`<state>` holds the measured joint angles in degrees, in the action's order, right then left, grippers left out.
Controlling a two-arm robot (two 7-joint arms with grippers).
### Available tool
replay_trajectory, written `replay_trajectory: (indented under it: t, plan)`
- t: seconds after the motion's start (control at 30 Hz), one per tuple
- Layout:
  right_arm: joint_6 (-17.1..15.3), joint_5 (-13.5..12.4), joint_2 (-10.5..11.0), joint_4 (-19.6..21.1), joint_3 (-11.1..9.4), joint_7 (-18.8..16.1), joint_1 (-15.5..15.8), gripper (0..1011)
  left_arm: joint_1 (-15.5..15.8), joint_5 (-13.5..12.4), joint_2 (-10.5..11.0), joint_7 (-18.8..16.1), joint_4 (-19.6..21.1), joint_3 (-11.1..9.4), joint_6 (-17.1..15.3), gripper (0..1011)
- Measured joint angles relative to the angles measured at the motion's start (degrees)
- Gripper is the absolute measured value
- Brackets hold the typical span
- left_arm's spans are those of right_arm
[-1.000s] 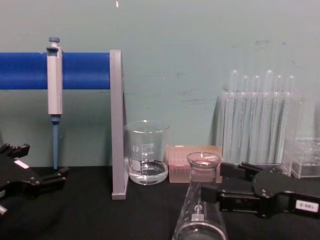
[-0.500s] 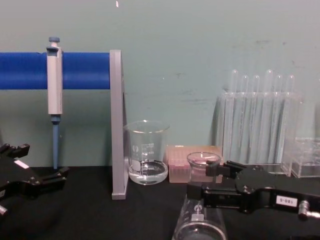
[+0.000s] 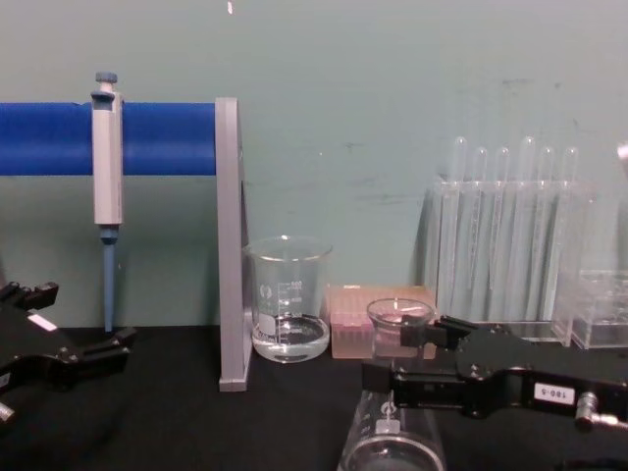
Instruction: Grasp the erlenmeyer flask with one hand, shake it three times, then place it back.
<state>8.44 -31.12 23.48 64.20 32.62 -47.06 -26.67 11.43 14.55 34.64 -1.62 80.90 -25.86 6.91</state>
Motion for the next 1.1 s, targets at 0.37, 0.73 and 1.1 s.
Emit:
replay_trajectory:
  t: [0.37,0.73,1.1]
  plan:
    - [0.01,-0.13,0.00,0.00,-0.01,-0.10,-0.01,1000,0.00,0.00,0.00,0.00,0.00,0.00,0.00,1001]
    - [0.01,-0.22,0.00,0.00,-0.07,-0.16,-0.01,1000,0.00,0.00,0.00,0.00,0.00,0.00,0.00,1001]
    - [0.02,-0.29,0.00,0.00,-0.10,-0.20,-0.01,798,0.00,0.00,0.00,0.00,0.00,0.00,0.00,1001]
